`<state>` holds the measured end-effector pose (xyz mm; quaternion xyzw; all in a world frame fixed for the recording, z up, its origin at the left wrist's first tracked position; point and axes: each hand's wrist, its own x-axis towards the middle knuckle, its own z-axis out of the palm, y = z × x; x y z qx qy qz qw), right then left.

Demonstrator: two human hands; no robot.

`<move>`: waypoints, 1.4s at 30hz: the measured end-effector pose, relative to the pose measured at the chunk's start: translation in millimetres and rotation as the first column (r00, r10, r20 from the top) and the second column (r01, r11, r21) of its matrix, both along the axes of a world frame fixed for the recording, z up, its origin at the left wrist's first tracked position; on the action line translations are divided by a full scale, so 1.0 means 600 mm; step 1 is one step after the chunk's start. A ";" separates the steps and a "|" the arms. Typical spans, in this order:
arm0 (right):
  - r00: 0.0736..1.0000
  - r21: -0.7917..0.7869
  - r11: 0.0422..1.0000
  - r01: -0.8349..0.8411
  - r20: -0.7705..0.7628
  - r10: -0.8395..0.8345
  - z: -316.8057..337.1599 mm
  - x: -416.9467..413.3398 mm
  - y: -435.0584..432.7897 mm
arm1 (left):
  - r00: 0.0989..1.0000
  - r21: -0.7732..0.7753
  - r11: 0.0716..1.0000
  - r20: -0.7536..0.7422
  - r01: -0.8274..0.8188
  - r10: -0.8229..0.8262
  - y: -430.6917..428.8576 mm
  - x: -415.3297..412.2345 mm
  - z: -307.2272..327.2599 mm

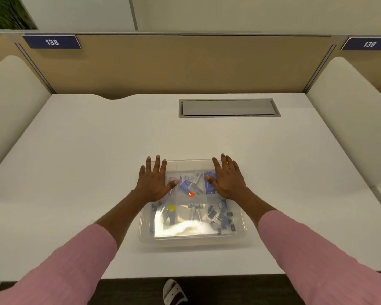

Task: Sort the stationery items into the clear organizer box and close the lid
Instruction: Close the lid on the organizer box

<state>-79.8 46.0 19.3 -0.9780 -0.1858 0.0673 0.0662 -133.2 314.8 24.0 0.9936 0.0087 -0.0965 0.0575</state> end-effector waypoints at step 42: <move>0.999 0.071 0.997 -0.015 0.029 0.013 0.007 -0.164 -0.081 | 0.989 0.013 0.994 0.108 -0.105 0.103 -0.105 -0.153 -0.002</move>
